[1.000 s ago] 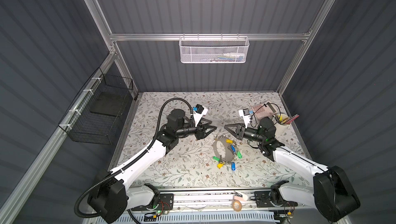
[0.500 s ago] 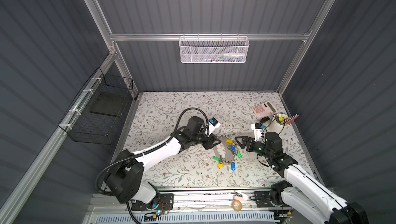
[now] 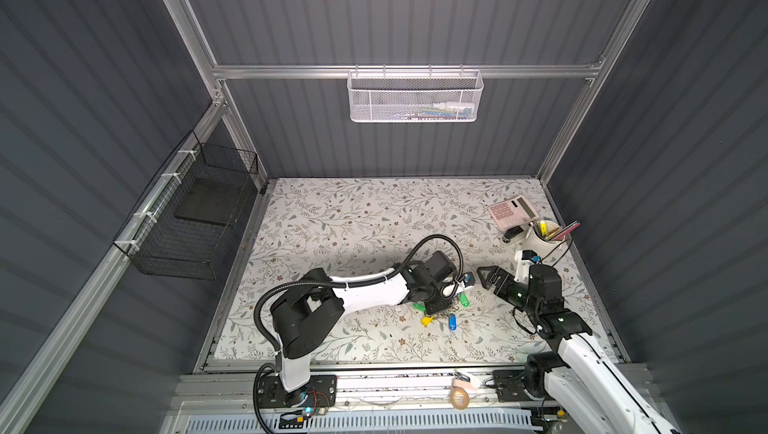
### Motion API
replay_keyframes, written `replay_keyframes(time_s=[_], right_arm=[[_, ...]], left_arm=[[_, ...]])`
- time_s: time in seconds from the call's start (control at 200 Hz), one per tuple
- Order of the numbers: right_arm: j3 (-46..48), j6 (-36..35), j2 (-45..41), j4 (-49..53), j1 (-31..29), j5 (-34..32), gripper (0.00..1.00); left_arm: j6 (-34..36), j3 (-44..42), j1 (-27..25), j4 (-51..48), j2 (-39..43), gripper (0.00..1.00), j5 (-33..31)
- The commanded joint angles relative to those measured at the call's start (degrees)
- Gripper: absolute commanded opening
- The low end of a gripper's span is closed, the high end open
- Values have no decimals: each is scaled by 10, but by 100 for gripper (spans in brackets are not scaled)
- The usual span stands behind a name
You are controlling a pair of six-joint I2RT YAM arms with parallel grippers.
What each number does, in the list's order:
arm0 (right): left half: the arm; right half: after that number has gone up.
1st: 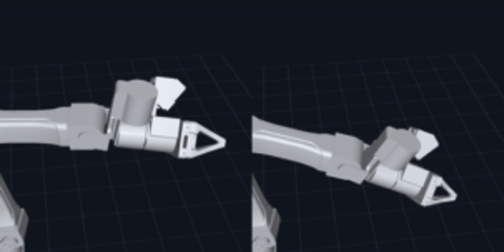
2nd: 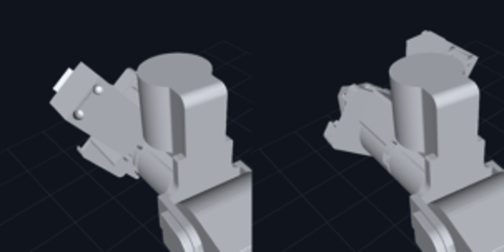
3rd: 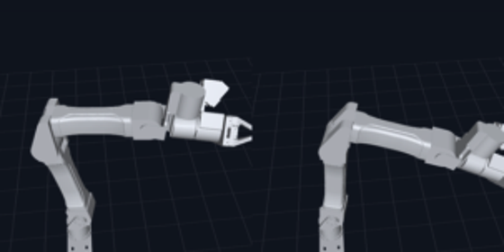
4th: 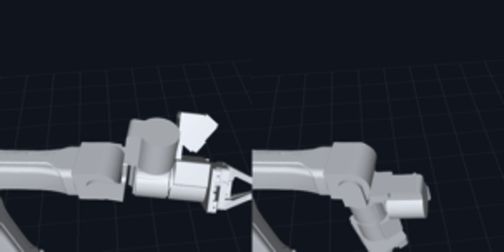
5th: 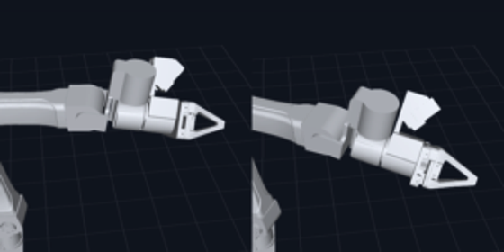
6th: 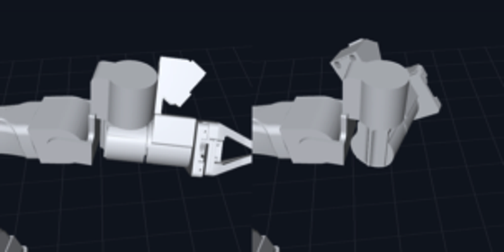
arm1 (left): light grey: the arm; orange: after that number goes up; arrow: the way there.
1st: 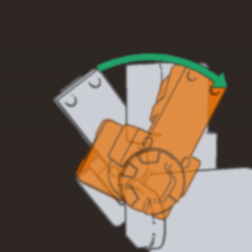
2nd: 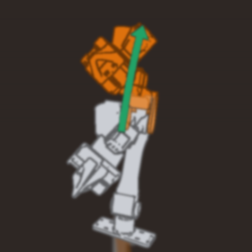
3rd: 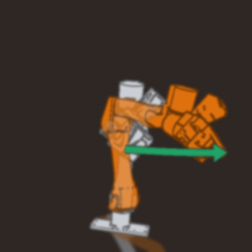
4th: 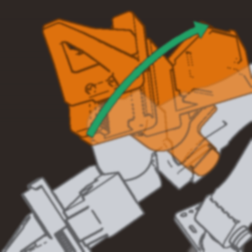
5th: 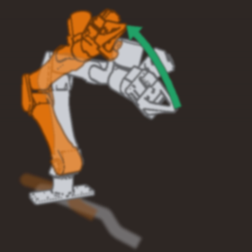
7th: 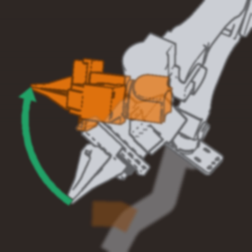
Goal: Put the keys on the keyring
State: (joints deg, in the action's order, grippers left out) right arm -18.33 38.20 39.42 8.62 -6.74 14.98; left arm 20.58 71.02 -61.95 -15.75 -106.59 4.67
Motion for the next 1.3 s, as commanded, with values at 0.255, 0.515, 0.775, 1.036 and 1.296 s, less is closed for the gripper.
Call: replay_keyframes(time_s=[0.255, 0.515, 0.775, 1.036, 1.296], right_arm=[[4, -6, -32, 45, 53, 26, 99], [8, -8, -32, 41, 67, 37, 99], [15, -9, -34, 37, 77, 67, 99], [18, -9, -38, 35, 85, 76, 99], [22, -7, -33, 26, 87, 84, 99]], left_arm=[[70, 24, -41, 23, -42, 32, -69], [74, 42, -57, 34, -67, 32, -74], [77, 55, -67, 29, -85, 32, -73], [75, 63, -68, 23, -109, 25, -105], [55, 70, -68, 35, -116, 12, -153]])
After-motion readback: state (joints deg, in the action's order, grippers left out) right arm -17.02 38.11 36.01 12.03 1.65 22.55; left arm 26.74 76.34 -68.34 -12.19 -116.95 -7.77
